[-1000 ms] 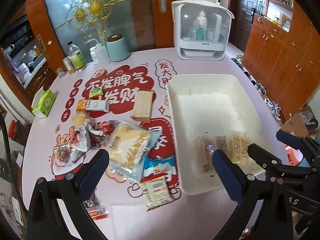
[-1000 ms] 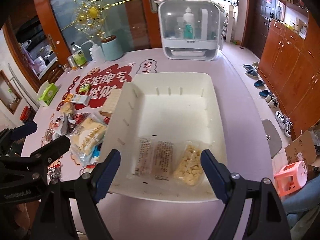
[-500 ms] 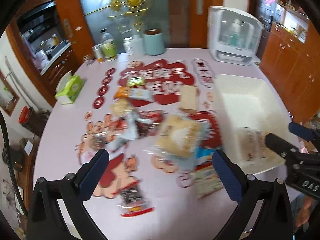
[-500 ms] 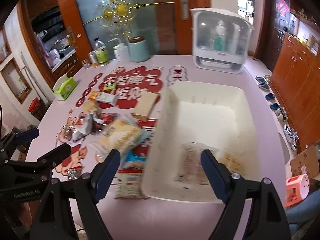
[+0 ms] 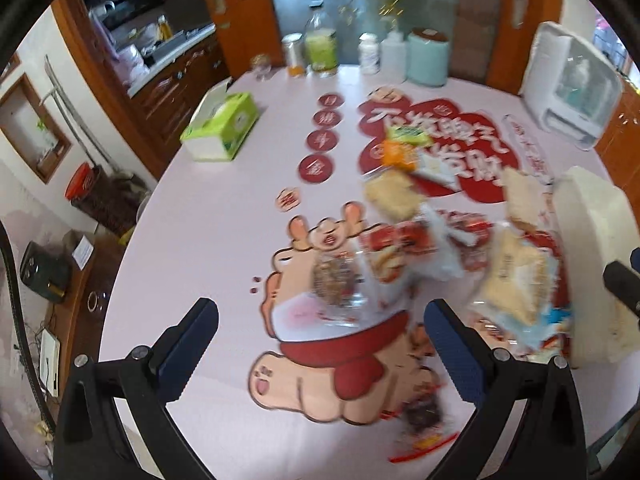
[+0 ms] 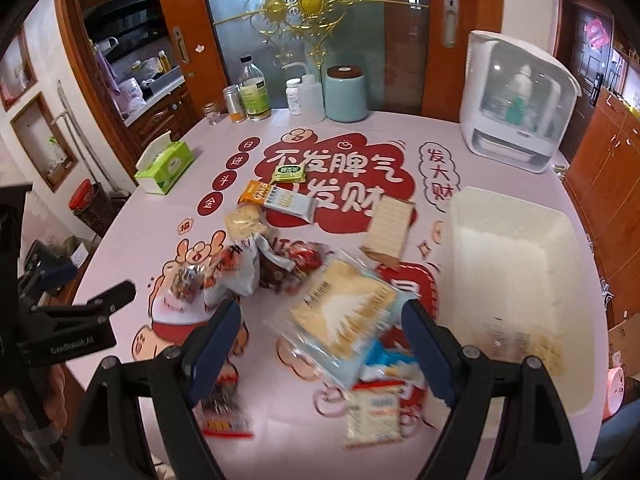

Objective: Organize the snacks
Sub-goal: 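Grasp the dark nut bag with left tool while right tool grasps the red-white DONGZHO bag, then carry both bags over the white bin and open both tools to release them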

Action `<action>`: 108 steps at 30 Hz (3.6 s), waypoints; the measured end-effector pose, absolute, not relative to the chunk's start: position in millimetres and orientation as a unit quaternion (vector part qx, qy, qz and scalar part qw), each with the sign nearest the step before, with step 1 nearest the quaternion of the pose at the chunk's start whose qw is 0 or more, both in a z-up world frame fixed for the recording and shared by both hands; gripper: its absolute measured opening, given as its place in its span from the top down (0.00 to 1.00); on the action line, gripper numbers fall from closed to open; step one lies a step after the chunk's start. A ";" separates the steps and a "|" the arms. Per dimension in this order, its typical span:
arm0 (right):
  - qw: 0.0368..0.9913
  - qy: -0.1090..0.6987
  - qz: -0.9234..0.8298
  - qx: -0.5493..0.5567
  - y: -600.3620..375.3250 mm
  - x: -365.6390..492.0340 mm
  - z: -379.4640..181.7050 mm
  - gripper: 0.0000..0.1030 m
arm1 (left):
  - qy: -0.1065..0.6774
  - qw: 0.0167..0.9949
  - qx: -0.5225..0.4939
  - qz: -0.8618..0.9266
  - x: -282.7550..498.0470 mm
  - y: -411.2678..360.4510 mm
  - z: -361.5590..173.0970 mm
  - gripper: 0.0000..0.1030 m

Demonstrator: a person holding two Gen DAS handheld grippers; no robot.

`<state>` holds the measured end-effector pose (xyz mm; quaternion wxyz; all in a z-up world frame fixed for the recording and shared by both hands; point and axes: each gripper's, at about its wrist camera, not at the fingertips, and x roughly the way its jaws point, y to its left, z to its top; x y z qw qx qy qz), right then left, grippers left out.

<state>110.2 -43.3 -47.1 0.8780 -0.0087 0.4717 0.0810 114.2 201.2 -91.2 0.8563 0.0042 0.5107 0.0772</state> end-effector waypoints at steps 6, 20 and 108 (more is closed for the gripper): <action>0.843 0.521 0.114 0.062 -6.7 159.5 -84.0 0.19 | 0.539 0.839 -0.009 0.072 140.8 230.6 -134.2 0.01; 0.779 0.607 0.136 0.072 57.7 241.3 -185.8 0.19 | 0.605 0.794 -0.039 0.041 191.4 247.2 -213.1 0.01; 0.909 0.410 -0.072 0.003 -357.2 167.6 -31.4 0.57 | 0.487 0.862 0.118 -0.081 207.4 -230.6 -61.1 0.54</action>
